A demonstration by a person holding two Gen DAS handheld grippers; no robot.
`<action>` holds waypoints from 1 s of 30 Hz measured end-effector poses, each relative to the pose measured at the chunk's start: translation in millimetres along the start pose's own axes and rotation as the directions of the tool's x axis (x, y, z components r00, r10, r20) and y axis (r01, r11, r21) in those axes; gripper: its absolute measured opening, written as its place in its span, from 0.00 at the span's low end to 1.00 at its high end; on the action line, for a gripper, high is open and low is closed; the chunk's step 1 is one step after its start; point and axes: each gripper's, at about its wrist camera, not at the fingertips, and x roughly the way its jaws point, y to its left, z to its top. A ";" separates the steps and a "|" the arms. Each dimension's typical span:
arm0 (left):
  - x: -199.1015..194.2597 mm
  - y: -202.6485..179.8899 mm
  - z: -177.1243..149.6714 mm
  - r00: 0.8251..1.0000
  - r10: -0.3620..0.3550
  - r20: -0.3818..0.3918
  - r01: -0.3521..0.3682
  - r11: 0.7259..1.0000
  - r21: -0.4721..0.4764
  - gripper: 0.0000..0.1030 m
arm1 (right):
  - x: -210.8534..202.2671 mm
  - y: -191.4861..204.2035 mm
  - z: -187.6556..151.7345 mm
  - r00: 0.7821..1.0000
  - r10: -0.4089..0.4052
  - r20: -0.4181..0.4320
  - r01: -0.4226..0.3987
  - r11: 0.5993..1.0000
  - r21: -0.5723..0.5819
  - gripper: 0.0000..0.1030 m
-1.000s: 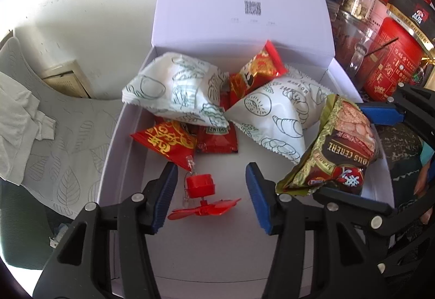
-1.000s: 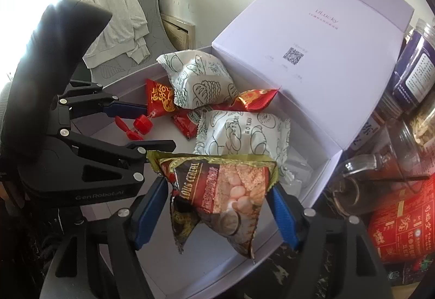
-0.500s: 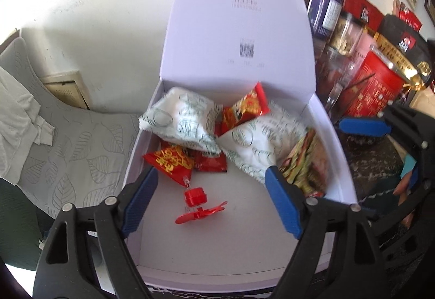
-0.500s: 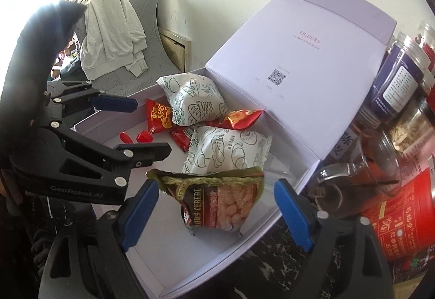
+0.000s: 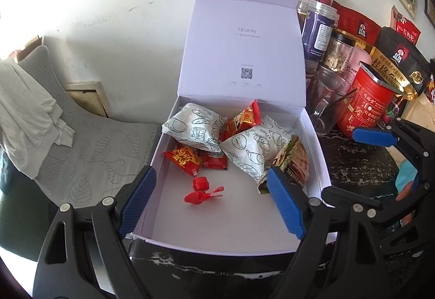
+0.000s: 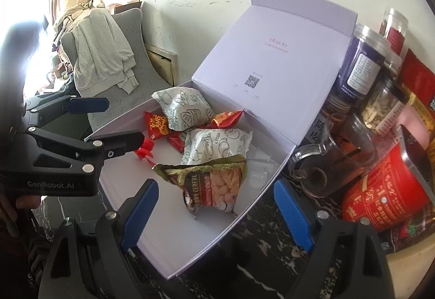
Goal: Organize objects
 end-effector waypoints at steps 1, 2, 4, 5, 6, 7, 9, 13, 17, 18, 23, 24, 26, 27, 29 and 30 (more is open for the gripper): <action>-5.0 -1.0 -0.8 1.000 0.010 0.001 -0.010 1.000 0.000 0.81 | -6.2 2.2 -1.4 1.000 -0.003 0.010 0.003 1.000 -0.002 0.85; -11.0 -1.8 -1.7 1.000 0.015 0.003 -0.015 1.000 -0.002 0.81 | -9.1 3.8 -2.4 1.000 -0.002 0.016 0.003 1.000 -0.004 0.85; -21.5 -2.0 -3.1 1.000 0.005 0.009 -0.005 1.000 -0.010 0.81 | -21.0 5.6 -5.2 0.999 0.001 0.034 -0.001 1.000 -0.001 0.85; -27.7 -2.8 -4.5 1.000 -0.001 0.012 0.001 1.000 -0.015 0.81 | -25.7 5.8 -6.1 0.999 0.002 0.039 -0.002 1.000 0.005 0.85; -32.9 -3.6 -5.6 1.000 0.000 0.014 0.001 1.000 -0.018 0.81 | -31.1 5.8 -7.3 0.999 0.002 0.044 -0.003 1.000 0.013 0.85; -39.0 -5.0 -7.2 1.000 0.007 0.013 -0.006 1.000 -0.017 0.81 | -36.1 5.8 -8.9 0.999 0.003 0.049 -0.004 1.000 0.022 0.85; -46.9 -7.7 -10.5 1.000 0.023 0.015 -0.023 1.000 -0.012 0.81 | -44.4 5.9 -11.6 0.998 0.006 0.058 -0.008 0.999 0.031 0.85; -63.5 -12.6 -18.5 0.998 0.053 0.025 -0.053 0.999 0.000 0.81 | -59.9 8.0 -19.1 0.998 0.002 0.068 -0.005 0.999 0.045 0.85; -82.1 -15.3 -26.7 0.995 0.087 0.043 -0.087 0.996 -0.011 0.81 | -74.8 11.9 -25.7 0.997 -0.002 0.080 -0.002 0.999 0.051 0.85; -86.2 -15.9 -28.5 0.995 0.089 0.045 -0.089 0.996 -0.012 0.81 | -78.3 12.6 -27.2 0.996 0.000 0.084 -0.004 0.999 0.050 0.85; -105.8 -17.7 -39.6 0.992 0.115 0.051 -0.115 0.993 -0.010 0.81 | -97.0 19.3 -35.1 0.994 -0.009 0.104 0.004 0.999 0.041 0.85; -109.1 -17.7 -41.4 0.991 0.120 0.052 -0.120 0.993 -0.010 0.81 | -100.2 20.6 -36.4 0.994 -0.010 0.108 0.006 0.999 0.041 0.85; -115.9 -17.5 -44.9 0.989 0.134 0.054 -0.133 0.991 -0.016 0.81 | -105.5 22.5 -38.7 0.993 -0.010 0.114 0.006 0.999 0.041 0.85; -118.5 -17.3 -46.1 0.989 0.139 0.053 -0.138 0.990 -0.019 0.81 | -108.4 23.5 -39.7 0.993 -0.010 0.115 0.005 0.999 0.041 0.85; -124.7 -15.9 -48.9 0.988 0.149 0.050 -0.148 0.989 -0.030 0.81 | -113.1 26.8 -41.6 0.993 -0.017 0.114 0.013 0.999 0.037 0.86; -127.7 -15.5 -50.3 0.987 0.153 0.053 -0.152 0.988 -0.034 0.81 | -115.2 28.2 -42.5 0.993 -0.022 0.115 0.018 0.999 0.036 0.86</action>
